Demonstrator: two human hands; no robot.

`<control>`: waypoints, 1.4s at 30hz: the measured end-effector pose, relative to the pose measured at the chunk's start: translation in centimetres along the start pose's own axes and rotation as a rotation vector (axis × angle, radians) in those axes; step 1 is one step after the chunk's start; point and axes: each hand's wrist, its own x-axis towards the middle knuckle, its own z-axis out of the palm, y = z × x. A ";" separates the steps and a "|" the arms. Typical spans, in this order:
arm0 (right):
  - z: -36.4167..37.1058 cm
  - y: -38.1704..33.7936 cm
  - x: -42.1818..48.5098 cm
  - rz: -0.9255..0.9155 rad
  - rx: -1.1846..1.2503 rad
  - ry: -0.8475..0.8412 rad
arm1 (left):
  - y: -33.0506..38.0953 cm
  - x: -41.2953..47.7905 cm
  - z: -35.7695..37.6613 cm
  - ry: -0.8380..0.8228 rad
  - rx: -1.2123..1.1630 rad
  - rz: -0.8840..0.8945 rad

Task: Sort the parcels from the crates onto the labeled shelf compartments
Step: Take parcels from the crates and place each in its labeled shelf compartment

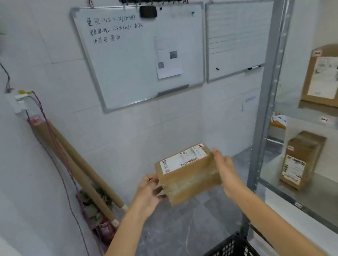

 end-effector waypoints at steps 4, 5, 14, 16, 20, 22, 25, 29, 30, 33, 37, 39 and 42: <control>-3.3 -0.9 -2.1 -0.111 0.016 0.084 | 0.1 -0.8 2.9 -0.156 -0.034 0.075; -4.1 -1.3 -2.8 -0.135 0.029 0.102 | 0.0 -1.0 3.3 -0.205 -0.032 0.082; -10.7 -2.8 -8.3 -0.313 0.161 0.234 | -0.1 -3.1 7.2 -0.746 0.142 -0.007; -11.9 -3.1 -9.2 -0.355 0.163 0.237 | -0.8 -4.0 7.8 -0.978 0.201 -0.083; -14.1 -3.9 -10.8 -0.461 0.158 0.281 | -2.3 -6.1 10.0 -1.291 0.213 -0.222; -15.0 -4.4 -11.8 -0.533 0.133 0.323 | -2.7 -7.1 11.5 -1.277 0.249 -0.238; -16.5 -4.6 -13.2 -0.623 0.113 0.371 | -3.6 -8.1 13.2 -1.289 0.326 -0.214; -17.8 -5.2 -15.0 -0.719 0.096 0.404 | -5.1 -9.8 14.7 -1.342 0.304 -0.159; -18.1 -5.3 -15.4 -0.730 0.083 0.411 | -5.4 -10.3 15.0 -1.360 0.291 -0.150; -18.9 -5.4 -16.3 -0.752 0.056 0.420 | -6.2 -11.6 15.7 -1.392 0.258 -0.132; -20.0 -4.7 -17.6 -0.751 0.039 0.419 | -6.6 -12.8 16.2 -1.429 0.230 -0.150; -20.5 -4.6 -18.2 -0.756 0.032 0.422 | -6.8 -13.3 16.4 -1.443 0.221 -0.162; -21.0 -4.5 -19.0 -0.764 0.025 0.429 | -7.0 -13.8 16.7 -1.468 0.199 -0.170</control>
